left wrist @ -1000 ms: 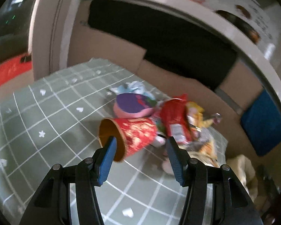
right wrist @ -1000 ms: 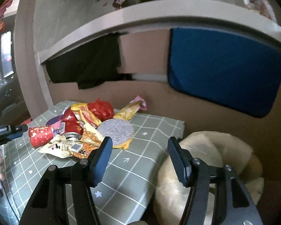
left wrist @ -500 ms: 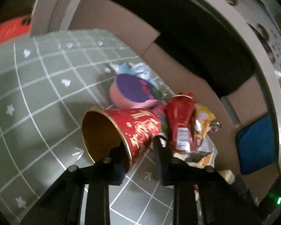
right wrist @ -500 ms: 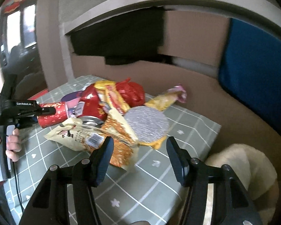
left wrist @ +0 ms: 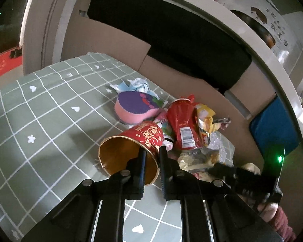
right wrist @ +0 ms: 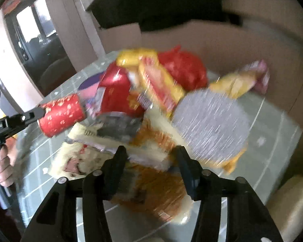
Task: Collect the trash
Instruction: 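Close the left tool on the red cup rim while the right tool grasps the cream snack bag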
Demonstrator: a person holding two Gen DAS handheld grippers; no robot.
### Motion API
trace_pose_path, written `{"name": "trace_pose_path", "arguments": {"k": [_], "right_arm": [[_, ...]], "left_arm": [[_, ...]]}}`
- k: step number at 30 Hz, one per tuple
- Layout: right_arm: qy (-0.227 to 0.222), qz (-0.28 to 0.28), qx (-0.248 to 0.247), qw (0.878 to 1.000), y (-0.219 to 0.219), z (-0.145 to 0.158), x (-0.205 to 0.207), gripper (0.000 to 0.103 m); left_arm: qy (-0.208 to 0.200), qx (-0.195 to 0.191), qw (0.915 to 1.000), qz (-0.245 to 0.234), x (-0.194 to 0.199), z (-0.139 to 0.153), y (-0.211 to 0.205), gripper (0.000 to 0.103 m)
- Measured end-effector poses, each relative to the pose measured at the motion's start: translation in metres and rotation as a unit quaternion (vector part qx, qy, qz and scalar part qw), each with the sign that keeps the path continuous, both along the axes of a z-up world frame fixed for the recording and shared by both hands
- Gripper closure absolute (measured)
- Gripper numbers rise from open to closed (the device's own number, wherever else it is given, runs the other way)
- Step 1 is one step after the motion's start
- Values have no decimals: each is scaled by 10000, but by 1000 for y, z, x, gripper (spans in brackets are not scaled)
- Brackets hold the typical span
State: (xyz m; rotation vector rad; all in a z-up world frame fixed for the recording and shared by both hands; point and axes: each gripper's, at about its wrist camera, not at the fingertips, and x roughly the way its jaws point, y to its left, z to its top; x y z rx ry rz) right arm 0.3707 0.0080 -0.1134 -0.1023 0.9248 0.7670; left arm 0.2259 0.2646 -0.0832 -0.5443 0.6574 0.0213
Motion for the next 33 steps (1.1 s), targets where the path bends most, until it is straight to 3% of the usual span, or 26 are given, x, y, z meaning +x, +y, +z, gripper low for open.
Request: {"name": "trace_pose_path", "arguments": {"k": [3,7,9,13,15,17,19,25,28,33], "right_arm": [[111,59,-32,9999,2,-7,-19,53],[-254,129,-474,9985,6,-10,-48,53],[-273,117,-509,9983,4,-9,-55,53],[-104,-6,-229,9997,-7,-5,-58,53],[-242,-41,-147,9996,-12,3,-61,53],[-488,-20,-91,9988,-17,16,-67,53],[-749,81,-75,9971,-20,29,-69,53],[-1161,276,-135,9928,-17,48,-42,53],[-1004,490,-146,9936,-8,39,-19,53],[-158,810,-78,9966,1,9,-5,53]], "left_arm": [[-32,-1,10000,-43,-1,1,0,90],[-252,195,9995,83,-6,3,-4,83],[-143,277,9995,48,-4,0,-6,75],[211,256,9993,143,2,-9,-7,75],[280,103,9995,113,5,-14,-5,75],[272,-37,9995,122,6,-15,-3,78],[190,12,9997,135,6,-13,-4,90],[51,383,9993,19,0,-1,-13,97],[-29,413,9991,-13,-6,4,-12,97],[-97,307,9994,-80,-13,8,-8,97]]}}
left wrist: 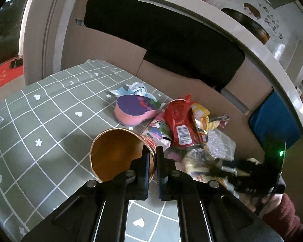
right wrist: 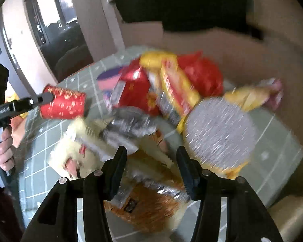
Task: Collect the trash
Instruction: 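Close the left tool on the red cup rim while the right tool grasps the cream snack bag, then carry the cup and snack bag over the bin and open both tools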
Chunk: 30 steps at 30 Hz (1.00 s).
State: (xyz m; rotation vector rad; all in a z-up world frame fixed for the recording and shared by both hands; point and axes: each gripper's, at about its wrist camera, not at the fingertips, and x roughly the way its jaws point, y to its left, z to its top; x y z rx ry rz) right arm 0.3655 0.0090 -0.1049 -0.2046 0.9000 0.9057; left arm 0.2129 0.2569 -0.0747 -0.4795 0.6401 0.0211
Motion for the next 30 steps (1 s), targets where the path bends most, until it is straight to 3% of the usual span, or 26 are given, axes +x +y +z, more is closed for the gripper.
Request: {"name": "trace_pose_path", "arguments": {"k": [3,7,15,17,19,22,30], "right_arm": [[-17,266,-123,9996,5,-8,-20,53],[-501,397,-593,9962,17,-14,-39,53],[-194,-290,-363,9987,19,-16,3,52],[-152,-508,-291,9982,16,-16,7,64],[-116,-645,-141,9978,13,-9,5,93],[-540,-840,-197,9948,9,9,-10,98],[-968,-1210,370,9872,-29,60,-55,99]], "left_arm": [[-16,-61,10000,-58,-1,1,1,97],[-9,45,10000,-65,1,-1,-4,97],[200,55,9998,3,11,-11,-5,97],[194,58,9998,12,13,-12,-5,97],[218,72,9997,-9,14,-11,-5,97],[111,232,9997,-50,12,-3,-11,98],[-487,748,9958,-195,-9,46,-43,98]]}}
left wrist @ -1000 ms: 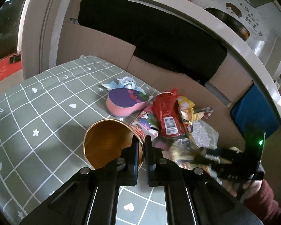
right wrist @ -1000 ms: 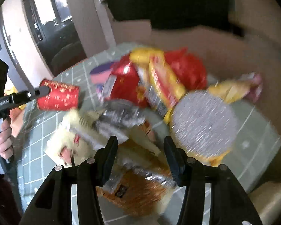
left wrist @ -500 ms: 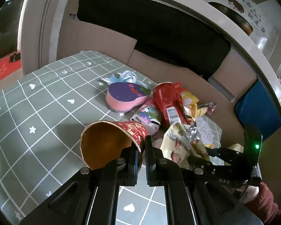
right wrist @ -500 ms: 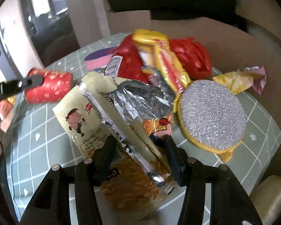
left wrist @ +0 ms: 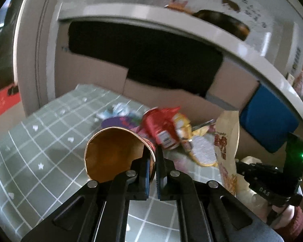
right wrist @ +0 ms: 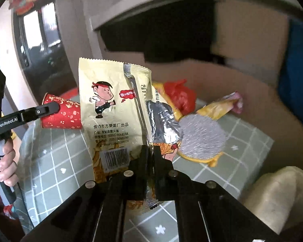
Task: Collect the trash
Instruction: 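Carry the cup and snack bag over the bin and open both tools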
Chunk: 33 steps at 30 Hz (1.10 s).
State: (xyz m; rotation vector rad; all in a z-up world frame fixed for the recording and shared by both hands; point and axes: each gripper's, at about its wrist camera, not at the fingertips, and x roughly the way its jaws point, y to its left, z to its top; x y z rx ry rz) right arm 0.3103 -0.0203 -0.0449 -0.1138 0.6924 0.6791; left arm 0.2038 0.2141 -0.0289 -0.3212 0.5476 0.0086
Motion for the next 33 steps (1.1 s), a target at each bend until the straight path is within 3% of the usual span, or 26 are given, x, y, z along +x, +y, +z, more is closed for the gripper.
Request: {"name": "trace_pose_path", "arguments": {"k": [6,11,17,23,33], "right_arm": [[-335,-427,264,9982,-46,34,-21,99],[-511,-924,417,9935,-102,53,-39,99],[-549,-1634,392,9843,-175,55,-56,98],[-186,-2179,531,9744,-232,34,-45,98],[564,-2495,615,9648,-273,-21,-6,98]], "left_arm": [[-240,-23,9990,-385,-10,30,-35,99],[-346,-76,9930,-1127,0,45,-95,98],[-122,-331,9754,-2177,28,43,-176,98],[457,-508,9536,-2933,69,15,-240,98],[1301,-680,9232,-3553,118,-28,-303,98]]}}
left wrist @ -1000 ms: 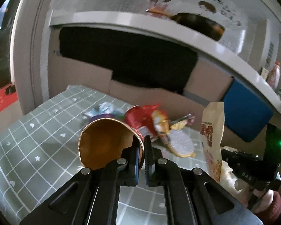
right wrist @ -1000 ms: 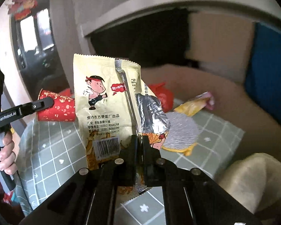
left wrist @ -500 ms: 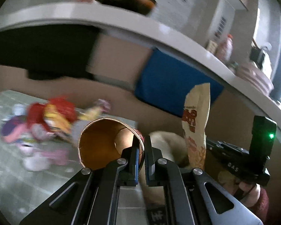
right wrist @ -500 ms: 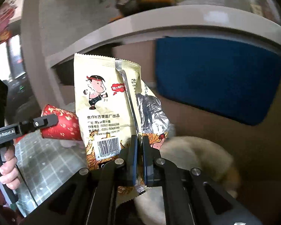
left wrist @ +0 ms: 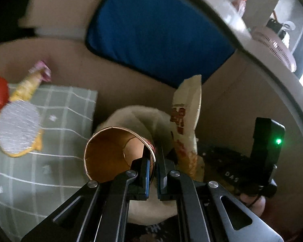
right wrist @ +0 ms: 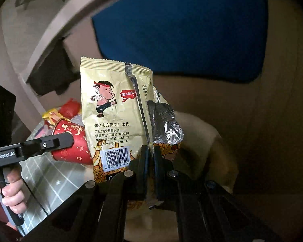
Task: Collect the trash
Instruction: 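Carry the cup and snack bag over the bin and open both tools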
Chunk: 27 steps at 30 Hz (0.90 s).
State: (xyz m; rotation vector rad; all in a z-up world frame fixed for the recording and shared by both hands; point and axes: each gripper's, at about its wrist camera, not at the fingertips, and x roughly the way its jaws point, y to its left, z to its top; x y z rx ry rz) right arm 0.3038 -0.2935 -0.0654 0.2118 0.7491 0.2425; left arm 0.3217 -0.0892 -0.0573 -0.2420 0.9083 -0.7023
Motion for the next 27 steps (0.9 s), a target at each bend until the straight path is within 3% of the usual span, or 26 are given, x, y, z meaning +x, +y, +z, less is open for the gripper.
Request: {"name": "trace_pose_path", "arguments": {"k": [9,19,22,24,26,27], "right_arm": [[384,-166,8,9991,-14,-30,10,98],[341,-339,-64,9988,-27,-37,5,98],[380,-348,-101,9986,-29,-39,3,98],[410,-321,-156,9985,-28,-42,2,98],[439,-325,-242,9982,-24,-43,3,98],[441,-333,-282,9981,-24,-44,3,98]], "left_arm": [[553,217,9979,-251,20,-40,-35,98],[1042,113,9936,-418,19,-69,-53,98],[1028,20,9937,-445,14,-69,-49,98],[919,-75,9951,-368,10,-61,-42,93],[855,-197,9953,-401,6,-54,-34,74],[832,-249,9954,-411,4,-50,-28,69]]}}
